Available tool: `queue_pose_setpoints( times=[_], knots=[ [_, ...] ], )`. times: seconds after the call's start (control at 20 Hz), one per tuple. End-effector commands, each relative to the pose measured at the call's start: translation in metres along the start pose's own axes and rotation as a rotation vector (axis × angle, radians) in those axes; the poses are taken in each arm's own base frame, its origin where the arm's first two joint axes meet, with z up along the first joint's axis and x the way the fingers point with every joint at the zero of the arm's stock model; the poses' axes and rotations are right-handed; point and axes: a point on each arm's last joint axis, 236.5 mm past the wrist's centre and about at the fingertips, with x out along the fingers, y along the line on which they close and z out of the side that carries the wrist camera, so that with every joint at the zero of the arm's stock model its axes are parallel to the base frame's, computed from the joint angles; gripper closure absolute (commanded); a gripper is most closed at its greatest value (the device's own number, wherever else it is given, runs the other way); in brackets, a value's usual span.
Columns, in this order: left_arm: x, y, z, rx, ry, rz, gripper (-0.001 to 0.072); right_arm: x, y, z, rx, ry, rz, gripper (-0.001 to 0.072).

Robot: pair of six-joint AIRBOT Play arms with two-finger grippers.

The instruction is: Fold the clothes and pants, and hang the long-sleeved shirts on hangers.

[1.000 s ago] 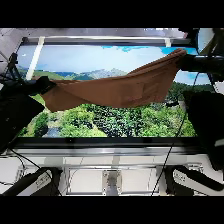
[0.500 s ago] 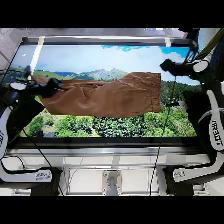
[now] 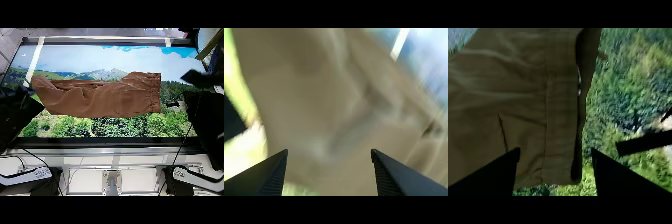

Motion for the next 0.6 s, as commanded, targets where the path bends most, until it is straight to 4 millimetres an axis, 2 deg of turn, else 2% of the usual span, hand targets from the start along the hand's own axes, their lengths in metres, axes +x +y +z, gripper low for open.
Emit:
queue_pose_setpoints(
  times=[0.0, 0.05, 0.15, 0.2, 0.3, 0.35, 0.45, 0.55],
  knots=[
    [0.018, 0.031, -0.048, -0.113, 0.082, 0.019, 0.0121, 0.024, 0.018, -0.075, 0.203, 0.037, 0.144, 0.0024],
    [0.025, 0.031, -0.046, -0.164, 0.04, 0.0, 0.0121, 0.038, 0.025, -0.092, 0.326, 0.028, 0.209, 0.0025],
    [0.031, 0.027, -0.027, -0.21, -0.062, -0.031, 0.0121, 0.059, 0.03, -0.12, 0.443, 0.039, 0.271, 0.0025],
    [0.032, 0.023, -0.019, -0.203, -0.097, -0.044, 0.012, 0.067, 0.031, -0.131, 0.459, 0.055, 0.266, 0.0026],
    [0.035, 0.015, -0.014, -0.179, -0.118, -0.059, 0.012, 0.083, 0.039, -0.15, 0.446, 0.091, 0.247, 0.0029],
    [0.037, 0.013, -0.015, -0.168, -0.116, -0.058, 0.012, 0.092, 0.04, -0.155, 0.43, 0.088, 0.22, 0.0029],
    [0.041, 0.007, -0.019, -0.154, -0.105, -0.063, 0.0119, 0.112, 0.035, -0.15, 0.452, 0.041, 0.157, 0.0031],
    [0.045, 0.004, -0.017, -0.139, -0.118, -0.053, 0.0051, 0.126, 0.037, -0.156, 0.463, 0.05, 0.141, 0.0031]
  ],
)
